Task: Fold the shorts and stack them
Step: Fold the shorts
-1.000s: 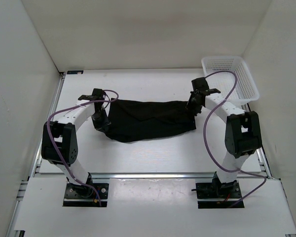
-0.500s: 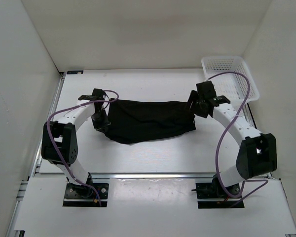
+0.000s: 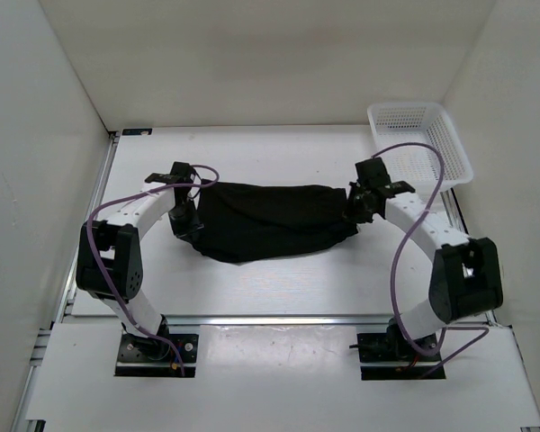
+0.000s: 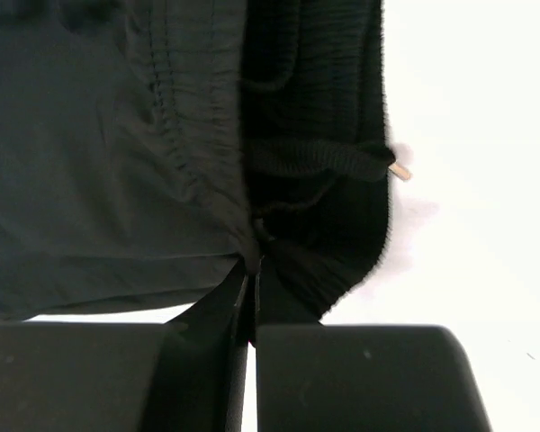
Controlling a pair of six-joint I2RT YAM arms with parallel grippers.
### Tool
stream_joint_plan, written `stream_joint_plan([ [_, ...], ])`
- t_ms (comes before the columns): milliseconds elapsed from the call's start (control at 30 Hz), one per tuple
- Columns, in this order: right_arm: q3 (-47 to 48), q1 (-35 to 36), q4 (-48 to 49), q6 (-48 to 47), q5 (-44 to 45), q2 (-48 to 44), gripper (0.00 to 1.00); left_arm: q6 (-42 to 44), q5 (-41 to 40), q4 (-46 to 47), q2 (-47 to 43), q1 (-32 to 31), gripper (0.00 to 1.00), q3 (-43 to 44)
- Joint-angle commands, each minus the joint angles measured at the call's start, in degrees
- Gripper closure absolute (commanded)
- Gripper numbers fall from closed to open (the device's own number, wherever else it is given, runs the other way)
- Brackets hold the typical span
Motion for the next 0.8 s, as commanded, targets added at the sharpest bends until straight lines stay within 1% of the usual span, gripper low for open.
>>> stream_joint_plan([
  [0,-0.7,-2.1,-5.1,-1.1,1.0,-8.1,1.0,-0.2,-2.3,0.0,-0.3,-0.2,0.9,1.6],
  [100,-2.6,-2.1,-10.1,-1.1,2.2,-11.4,1.0,-0.7,-3.0,0.0,-0.3,-0.2,0.9,0.6],
  [133,-5.0,-2.6,-10.7,-0.3,3.3,-12.1,1.0,-1.3,-3.0,0.0,0.2,-0.2,0.9,0.6],
  [200,-8.0,-2.6,-11.2,0.5,4.0,-13.3,1.0,-1.3,-3.0,0.6,0.2,-0.2,0.9,0.0],
  [233,-11.0,-2.6,-11.2,1.8,4.0,-13.3,1.0,-1.3,-2.4,0.6,0.2,-0.2,0.9,-0.6],
  [367,-15.7,-2.6,-9.9,3.5,5.7,-12.0,1.0,-1.9,-1.9,1.3,0.2,-0.2,0.9,-1.1],
  [400,-15.7,-2.6,-9.4,3.5,5.7,-12.0,0.94,-1.9,-1.9,1.3,0.2,-0.2,0.9,-1.1],
  [433,-15.7,-2.6,-9.4,3.5,5.2,-12.0,0.85,-1.3,-1.3,1.3,-0.5,-0.2,0.9,-1.6],
  [467,-15.7,-2.6,-10.0,3.5,5.2,-12.6,0.72,-1.3,-1.3,1.3,-1.1,-0.2,0.9,-1.6],
  [500,-15.0,-2.6,-10.0,3.5,4.6,-13.3,0.44,-0.5,-0.3,1.3,-1.1,-0.2,0.9,-1.6],
  [533,-14.3,-2.6,-11.2,4.1,4.6,-15.3,0.32,0.0,0.3,1.3,-1.8,-0.2,0.88,-1.6],
  [567,-13.7,-2.6,-11.8,4.7,4.6,-16.2,0.21,0.7,0.8,1.3,-2.6,-0.2,0.8,-1.6],
  [600,-13.2,-2.6,-12.4,5.5,4.6,-17.2,0.11,0.7,1.5,0.7,-3.1,-0.2,0.68,-1.1],
  [633,-12.7,-2.6,-13.4,5.6,4.6,-18.9,0.07,0.7,1.5,-0.1,-3.1,-0.2,0.54,-1.1],
  [667,-11.9,-3.4,-13.4,6.4,4.0,-19.7,0.06,0.7,1.5,-0.1,-4.1,-0.2,0.31,-0.4],
  [700,-11.9,-3.4,-14.2,6.4,3.2,-20.5,0.03,0.7,1.5,-0.9,-5.2,-0.2,0.22,-0.4],
  [767,-11.9,-5.5,-14.2,7.7,-0.1,-22.7,0.0,1.2,1.0,-2.9,-5.9,-0.2,0.07,2.0],
])
